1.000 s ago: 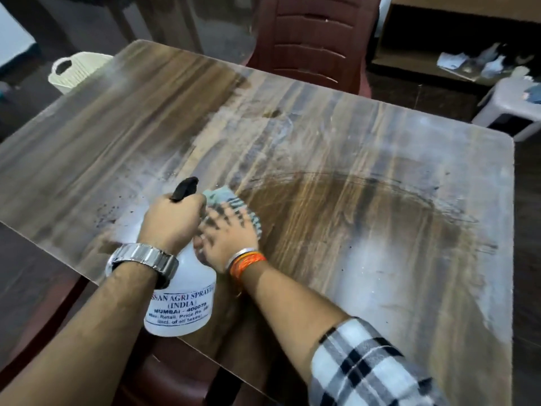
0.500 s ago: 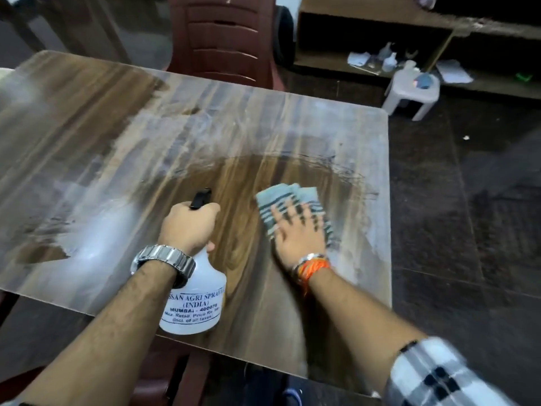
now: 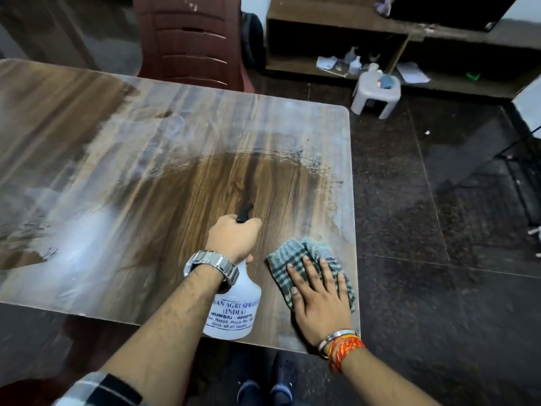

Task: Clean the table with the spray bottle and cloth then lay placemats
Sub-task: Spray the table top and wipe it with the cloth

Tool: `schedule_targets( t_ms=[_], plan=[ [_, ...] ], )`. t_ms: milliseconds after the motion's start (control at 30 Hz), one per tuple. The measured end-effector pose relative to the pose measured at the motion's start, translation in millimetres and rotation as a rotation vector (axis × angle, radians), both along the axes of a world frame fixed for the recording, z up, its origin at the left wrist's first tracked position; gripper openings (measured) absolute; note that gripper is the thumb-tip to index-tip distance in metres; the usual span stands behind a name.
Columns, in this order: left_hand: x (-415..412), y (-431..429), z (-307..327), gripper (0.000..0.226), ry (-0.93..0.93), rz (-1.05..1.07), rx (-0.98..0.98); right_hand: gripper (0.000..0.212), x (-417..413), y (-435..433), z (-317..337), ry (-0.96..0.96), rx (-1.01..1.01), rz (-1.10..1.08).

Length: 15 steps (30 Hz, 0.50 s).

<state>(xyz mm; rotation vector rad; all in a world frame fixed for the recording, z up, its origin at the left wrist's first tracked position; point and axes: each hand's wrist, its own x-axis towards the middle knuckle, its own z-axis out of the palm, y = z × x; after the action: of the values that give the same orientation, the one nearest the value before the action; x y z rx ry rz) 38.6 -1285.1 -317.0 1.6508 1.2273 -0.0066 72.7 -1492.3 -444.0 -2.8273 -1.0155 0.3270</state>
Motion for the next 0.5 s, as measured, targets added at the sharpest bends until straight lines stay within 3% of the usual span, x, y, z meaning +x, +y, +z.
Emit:
schedule_targets(
  t_ms=[500],
  plan=[
    [34.0,14.0,-20.0,0.016,0.050,-0.033,-0.018,0.050,113.7,75.6,5.8,0.054,-0.002,-0.239]
  ],
)
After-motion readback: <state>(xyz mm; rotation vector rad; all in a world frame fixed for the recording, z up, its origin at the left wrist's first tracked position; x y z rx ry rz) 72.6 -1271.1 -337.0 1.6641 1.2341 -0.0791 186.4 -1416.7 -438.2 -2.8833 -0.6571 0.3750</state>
